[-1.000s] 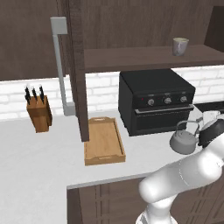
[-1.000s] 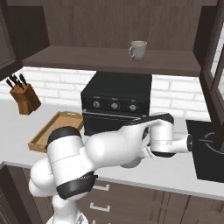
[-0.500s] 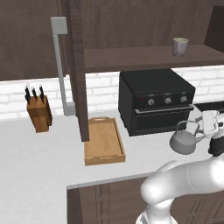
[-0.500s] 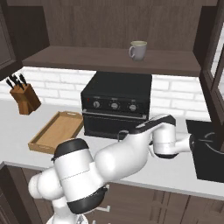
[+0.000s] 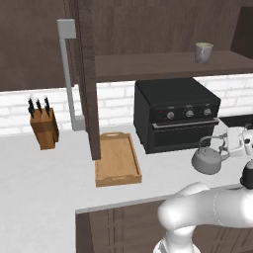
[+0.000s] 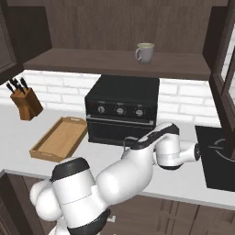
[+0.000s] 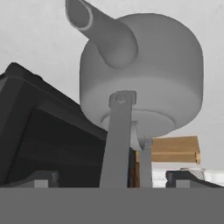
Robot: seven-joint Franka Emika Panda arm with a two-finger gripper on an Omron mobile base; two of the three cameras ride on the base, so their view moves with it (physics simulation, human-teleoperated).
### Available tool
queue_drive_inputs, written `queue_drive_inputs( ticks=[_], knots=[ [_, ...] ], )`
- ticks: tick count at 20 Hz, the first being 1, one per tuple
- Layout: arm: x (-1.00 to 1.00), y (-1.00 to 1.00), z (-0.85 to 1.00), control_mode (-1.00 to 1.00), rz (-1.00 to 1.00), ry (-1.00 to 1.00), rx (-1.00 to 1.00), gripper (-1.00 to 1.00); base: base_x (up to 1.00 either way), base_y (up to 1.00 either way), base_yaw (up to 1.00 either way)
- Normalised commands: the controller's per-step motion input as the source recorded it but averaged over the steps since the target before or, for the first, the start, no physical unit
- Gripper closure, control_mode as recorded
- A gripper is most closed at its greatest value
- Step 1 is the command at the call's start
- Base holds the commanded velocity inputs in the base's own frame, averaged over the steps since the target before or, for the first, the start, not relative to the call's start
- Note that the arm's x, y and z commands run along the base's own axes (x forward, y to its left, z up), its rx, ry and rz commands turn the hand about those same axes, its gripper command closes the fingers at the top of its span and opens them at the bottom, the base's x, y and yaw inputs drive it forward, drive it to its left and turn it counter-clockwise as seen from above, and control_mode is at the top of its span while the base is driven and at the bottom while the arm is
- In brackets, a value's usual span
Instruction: Pick the kettle from the counter and place it on the tray. Then pick the mug from the cabinet and place it on the tray. Then close the cabinet doors.
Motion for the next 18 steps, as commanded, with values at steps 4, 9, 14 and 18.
queue_drive_inputs(
  ticks=[4,9,14,18],
  knots=[
    [-0.17,0.12,-0.09,-1.0,-0.15,0.04,0.0,1.0,0.0,0.0,0.0],
    [-0.01,0.0,-0.01,-1.0,-0.01,0.01,0.0,1.0,0.0,0.0,0.0],
    [-0.16,-0.01,0.01,-1.0,-0.02,0.0,0.0,1.0,0.0,0.0,0.0],
    [-0.49,-0.1,0.15,-1.0,-0.08,0.0,0.05,1.0,0.0,0.0,0.0]
  ],
)
